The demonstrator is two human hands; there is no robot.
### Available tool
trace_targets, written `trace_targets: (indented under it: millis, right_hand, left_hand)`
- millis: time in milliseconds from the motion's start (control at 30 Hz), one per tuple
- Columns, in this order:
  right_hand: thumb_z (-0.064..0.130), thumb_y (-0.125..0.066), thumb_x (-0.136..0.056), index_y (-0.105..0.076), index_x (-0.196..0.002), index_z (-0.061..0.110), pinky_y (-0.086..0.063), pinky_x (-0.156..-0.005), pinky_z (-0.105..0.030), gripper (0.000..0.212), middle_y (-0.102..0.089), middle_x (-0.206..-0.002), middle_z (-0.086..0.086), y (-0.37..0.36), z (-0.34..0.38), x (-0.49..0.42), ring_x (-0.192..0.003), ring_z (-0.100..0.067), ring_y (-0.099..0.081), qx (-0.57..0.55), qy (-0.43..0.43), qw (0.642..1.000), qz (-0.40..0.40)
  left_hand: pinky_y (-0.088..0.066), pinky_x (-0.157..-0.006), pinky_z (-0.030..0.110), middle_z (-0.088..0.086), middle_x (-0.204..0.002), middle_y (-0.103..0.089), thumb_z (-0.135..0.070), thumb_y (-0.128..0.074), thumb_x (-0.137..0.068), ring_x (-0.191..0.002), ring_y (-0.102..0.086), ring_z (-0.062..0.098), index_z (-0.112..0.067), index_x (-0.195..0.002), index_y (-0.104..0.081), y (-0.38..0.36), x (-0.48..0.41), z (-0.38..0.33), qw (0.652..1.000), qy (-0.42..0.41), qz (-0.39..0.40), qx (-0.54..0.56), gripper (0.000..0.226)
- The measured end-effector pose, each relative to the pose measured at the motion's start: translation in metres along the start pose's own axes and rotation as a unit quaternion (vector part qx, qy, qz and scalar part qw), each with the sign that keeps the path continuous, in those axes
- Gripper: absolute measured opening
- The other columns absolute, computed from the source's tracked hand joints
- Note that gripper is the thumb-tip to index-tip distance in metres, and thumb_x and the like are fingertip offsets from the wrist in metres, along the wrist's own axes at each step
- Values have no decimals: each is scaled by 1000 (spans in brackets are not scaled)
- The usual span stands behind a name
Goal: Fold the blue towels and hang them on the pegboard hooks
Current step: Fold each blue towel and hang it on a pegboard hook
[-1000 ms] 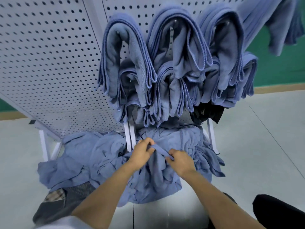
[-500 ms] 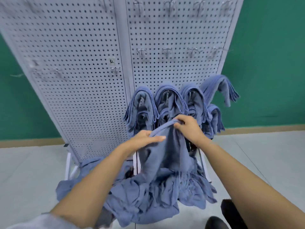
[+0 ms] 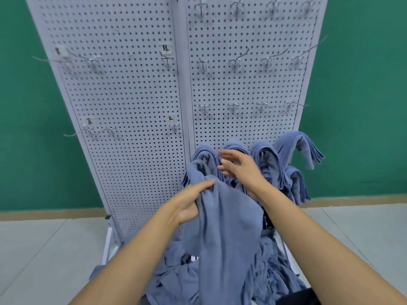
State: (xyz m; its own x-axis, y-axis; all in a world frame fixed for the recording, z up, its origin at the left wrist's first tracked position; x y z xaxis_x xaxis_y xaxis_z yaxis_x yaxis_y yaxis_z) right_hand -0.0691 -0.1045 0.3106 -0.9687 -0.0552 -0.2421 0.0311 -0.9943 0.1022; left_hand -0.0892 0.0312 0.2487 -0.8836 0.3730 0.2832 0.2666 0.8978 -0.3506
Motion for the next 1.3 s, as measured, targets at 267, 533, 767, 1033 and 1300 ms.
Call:
trace_targets:
  millis: [267, 533, 767, 1033, 1300]
  right_hand:
    - [44, -52, -94, -67, -102, 10, -47, -79, -24, 38, -67, -91, -2, 6, -66, 18, -86, -14, -62, -29, -193, 981, 2]
    - [58, -52, -87, -55, -128, 0, -55, -83, -35, 72, -63, -120, -15, -23, -80, 36, -101, -26, -62, -192, -353, 903, 148]
    - [35, -65, -78, -67, -112, 9, -54, -81, -38, 43, -70, -105, -9, -20, -69, 33, -92, -22, -67, -274, -310, 905, 102]
    - [26, -71, -78, -69, -98, 12, -56, -68, -30, 25, -74, -87, -3, 37, -62, 23, -76, -15, -70, -268, -236, 932, -57]
    - [33, -61, -90, -67, -102, 10, -52, -78, -35, 27, -72, -82, -3, 66, -69, 26, -84, -20, -65, -250, -225, 938, -90]
  left_hand:
    - [-51, -76, 35, 10, -91, -63, -28, -52, -95, -82, -62, 23, -8, -96, -58, 22, 4, -27, 986, -85, -73, 123, 20]
    - [-34, -112, 36, 7, -110, -61, -22, -45, -100, -126, -50, 16, -8, -122, -59, 30, 6, -31, 968, -81, 2, 237, 29]
    - [-48, -95, 31, 7, -95, -70, -22, -57, -93, -97, -66, 16, -9, -89, -70, 37, 13, -28, 989, -86, -26, 114, 19]
    - [-51, -91, 36, 13, -114, -67, -25, -66, -88, -102, -64, 22, -2, -115, -64, 88, 14, -22, 981, -79, -156, 85, 35]
    - [-50, -67, 29, 3, -91, -70, -30, -61, -92, -83, -63, 17, -10, -102, -65, 115, 21, -22, 973, -83, -206, 60, 23]
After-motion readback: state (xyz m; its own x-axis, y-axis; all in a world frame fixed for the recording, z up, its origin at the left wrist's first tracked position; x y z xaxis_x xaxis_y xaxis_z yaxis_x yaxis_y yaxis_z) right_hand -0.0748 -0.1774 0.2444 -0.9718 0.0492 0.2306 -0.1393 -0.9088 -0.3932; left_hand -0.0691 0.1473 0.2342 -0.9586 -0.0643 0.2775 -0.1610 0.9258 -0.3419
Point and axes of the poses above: each hand's wrist, its own x-axis away from the middle knuckle, its own y-axis out of the back of the hand, z = x × y, the point moved 6 cm from there along -x, towards the middle knuckle
